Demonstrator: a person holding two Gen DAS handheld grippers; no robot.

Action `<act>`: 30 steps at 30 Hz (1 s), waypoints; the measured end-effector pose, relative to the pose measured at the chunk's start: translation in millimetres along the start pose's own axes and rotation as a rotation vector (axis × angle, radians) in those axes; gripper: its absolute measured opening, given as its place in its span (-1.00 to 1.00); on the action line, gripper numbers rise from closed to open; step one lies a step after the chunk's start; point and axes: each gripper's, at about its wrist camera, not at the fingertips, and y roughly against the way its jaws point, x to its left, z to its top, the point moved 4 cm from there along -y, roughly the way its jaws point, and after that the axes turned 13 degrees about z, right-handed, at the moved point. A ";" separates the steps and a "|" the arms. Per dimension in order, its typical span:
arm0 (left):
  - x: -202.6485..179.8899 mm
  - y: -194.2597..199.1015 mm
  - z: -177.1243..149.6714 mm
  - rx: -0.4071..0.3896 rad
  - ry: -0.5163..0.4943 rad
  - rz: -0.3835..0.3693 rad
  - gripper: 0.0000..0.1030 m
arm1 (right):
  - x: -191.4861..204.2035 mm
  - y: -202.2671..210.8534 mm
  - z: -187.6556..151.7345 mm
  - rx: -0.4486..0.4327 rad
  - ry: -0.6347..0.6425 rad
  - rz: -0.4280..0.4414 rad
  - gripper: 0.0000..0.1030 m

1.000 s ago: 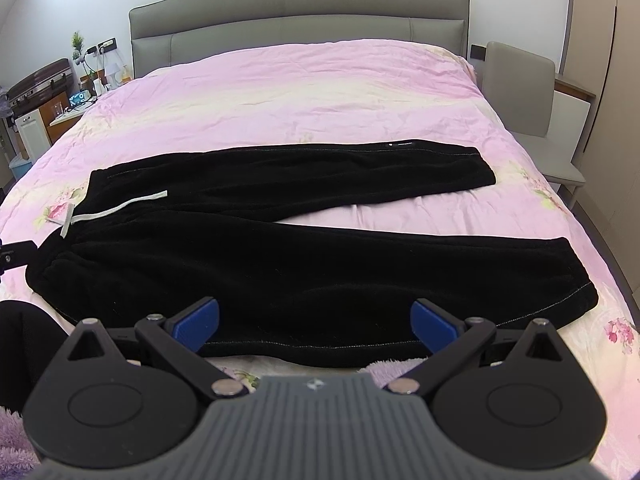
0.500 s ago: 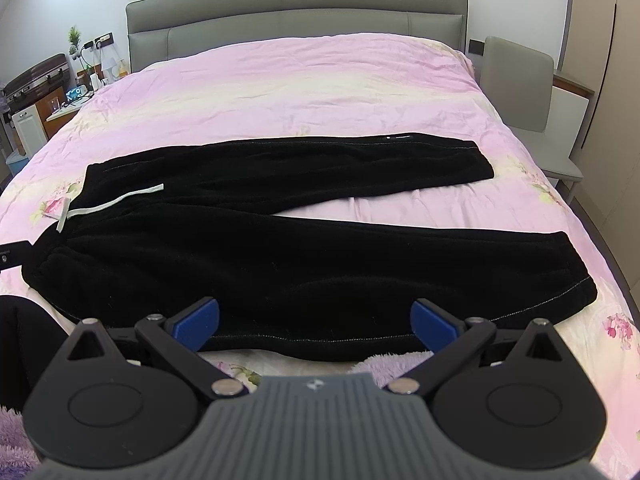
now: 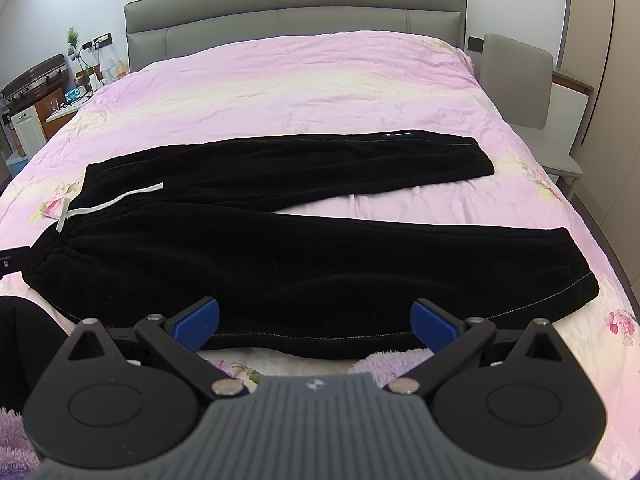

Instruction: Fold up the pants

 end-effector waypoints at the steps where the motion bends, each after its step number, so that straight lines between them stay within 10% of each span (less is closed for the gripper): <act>1: 0.7 -0.8 0.1 0.002 0.000 0.000 0.79 | -0.1 -0.1 -0.2 0.001 0.000 -0.001 0.91; 30: 51.6 -48.5 11.3 0.096 -0.087 -0.004 0.70 | -44.3 -21.0 -0.2 0.011 0.151 -0.133 0.90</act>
